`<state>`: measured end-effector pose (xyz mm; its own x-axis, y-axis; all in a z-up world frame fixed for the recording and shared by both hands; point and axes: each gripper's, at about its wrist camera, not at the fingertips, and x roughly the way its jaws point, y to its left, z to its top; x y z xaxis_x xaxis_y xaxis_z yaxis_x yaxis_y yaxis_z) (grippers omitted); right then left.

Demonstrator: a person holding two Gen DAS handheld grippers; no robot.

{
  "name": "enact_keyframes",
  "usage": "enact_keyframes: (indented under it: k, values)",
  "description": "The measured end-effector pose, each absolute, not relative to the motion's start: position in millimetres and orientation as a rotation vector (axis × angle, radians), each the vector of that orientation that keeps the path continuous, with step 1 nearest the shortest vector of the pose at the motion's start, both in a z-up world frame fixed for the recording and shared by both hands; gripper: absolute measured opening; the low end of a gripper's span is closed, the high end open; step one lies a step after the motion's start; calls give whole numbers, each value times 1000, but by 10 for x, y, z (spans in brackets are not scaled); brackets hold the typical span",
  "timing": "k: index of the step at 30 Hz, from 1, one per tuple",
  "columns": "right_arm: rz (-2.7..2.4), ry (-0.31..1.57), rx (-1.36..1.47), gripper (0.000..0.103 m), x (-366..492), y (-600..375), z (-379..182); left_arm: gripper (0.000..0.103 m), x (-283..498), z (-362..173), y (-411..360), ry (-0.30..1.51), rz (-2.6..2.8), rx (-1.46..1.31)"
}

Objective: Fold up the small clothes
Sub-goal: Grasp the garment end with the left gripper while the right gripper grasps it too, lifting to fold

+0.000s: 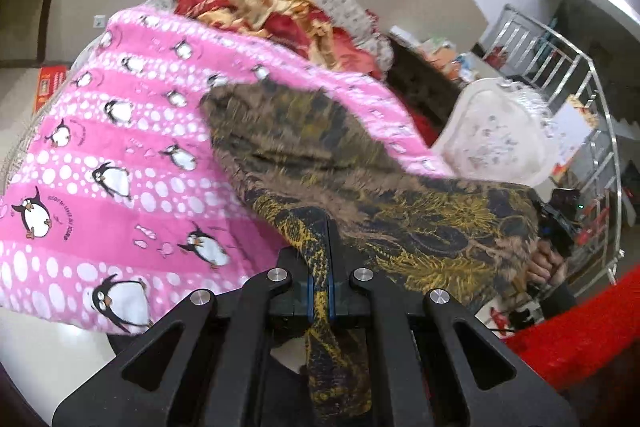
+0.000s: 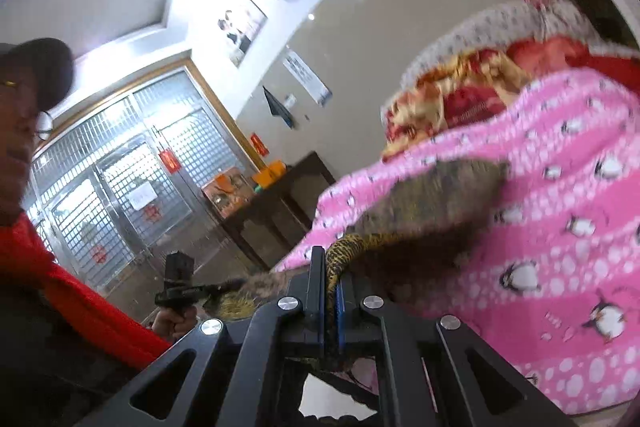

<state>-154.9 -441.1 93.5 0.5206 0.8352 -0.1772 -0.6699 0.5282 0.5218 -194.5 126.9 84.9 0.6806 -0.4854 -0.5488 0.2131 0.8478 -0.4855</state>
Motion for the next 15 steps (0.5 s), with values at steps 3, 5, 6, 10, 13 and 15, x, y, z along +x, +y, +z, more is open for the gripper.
enact_keyframes:
  k: [3, 5, 6, 10, 13, 15]
  values:
    - [921, 425, 413, 3, -1598, -4512, 1043, 3, -1915, 972, 1234, 693, -426, -422]
    - [885, 420, 420, 3, -1483, -4540, 1049, 3, -1668, 966, 1230, 688, -393, -425]
    - [856, 426, 438, 3, -1363, -4537, 1017, 3, -1552, 947, 1234, 693, -369, -417]
    - [720, 490, 502, 3, -636, -4451, 833, 3, -702, 867, 1274, 716, -313, -398]
    - [600, 544, 500, 3, 70, -4291, 730, 3, 60, 798, 1285, 741, -291, -344]
    - [533, 588, 516, 3, 555, -4194, 622, 3, 498, 678, 1330, 761, -263, -340]
